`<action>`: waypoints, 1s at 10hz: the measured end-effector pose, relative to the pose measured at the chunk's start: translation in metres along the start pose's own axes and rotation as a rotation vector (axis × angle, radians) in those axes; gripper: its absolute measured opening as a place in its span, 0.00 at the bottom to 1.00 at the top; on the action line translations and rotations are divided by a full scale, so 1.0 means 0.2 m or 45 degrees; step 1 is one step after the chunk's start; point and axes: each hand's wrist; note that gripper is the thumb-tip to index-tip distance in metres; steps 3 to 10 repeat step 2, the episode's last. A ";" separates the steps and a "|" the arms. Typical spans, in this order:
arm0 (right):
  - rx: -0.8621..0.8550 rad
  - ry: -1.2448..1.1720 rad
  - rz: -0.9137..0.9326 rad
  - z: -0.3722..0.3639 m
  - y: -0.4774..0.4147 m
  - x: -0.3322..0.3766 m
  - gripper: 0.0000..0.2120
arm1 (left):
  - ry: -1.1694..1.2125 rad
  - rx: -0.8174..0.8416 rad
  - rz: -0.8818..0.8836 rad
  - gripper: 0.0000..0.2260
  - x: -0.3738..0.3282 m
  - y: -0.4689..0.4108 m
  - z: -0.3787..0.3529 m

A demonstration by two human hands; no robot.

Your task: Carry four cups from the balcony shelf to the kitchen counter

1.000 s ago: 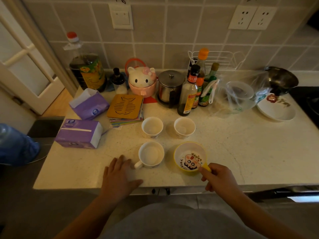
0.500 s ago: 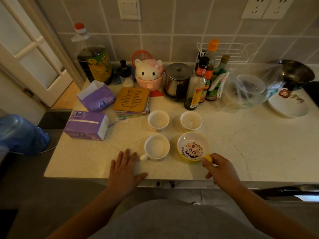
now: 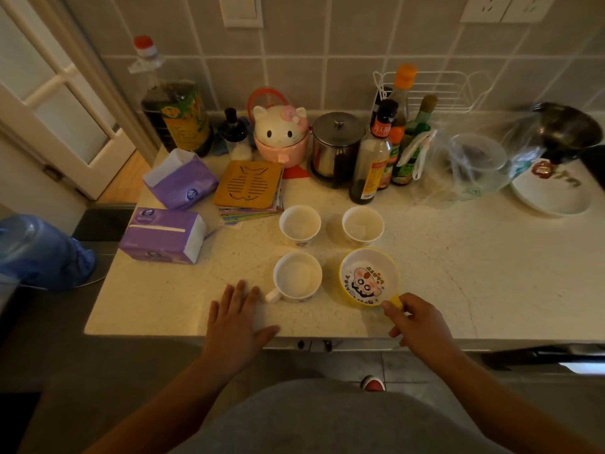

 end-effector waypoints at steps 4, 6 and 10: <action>-0.135 0.031 0.007 0.08 0.04 0.07 0.11 | 0.211 -0.116 0.064 0.29 -0.04 0.06 0.03; -0.135 0.031 0.007 0.08 0.04 0.07 0.11 | 0.211 -0.116 0.064 0.29 -0.04 0.06 0.03; -0.135 0.031 0.007 0.08 0.04 0.07 0.11 | 0.211 -0.116 0.064 0.29 -0.04 0.06 0.03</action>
Point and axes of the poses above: each hand's wrist, its own y-axis away from the middle knuckle, its own z-axis out of the back of the hand, x = y × z, and after that the axes turned 2 degrees about -y, right-handed
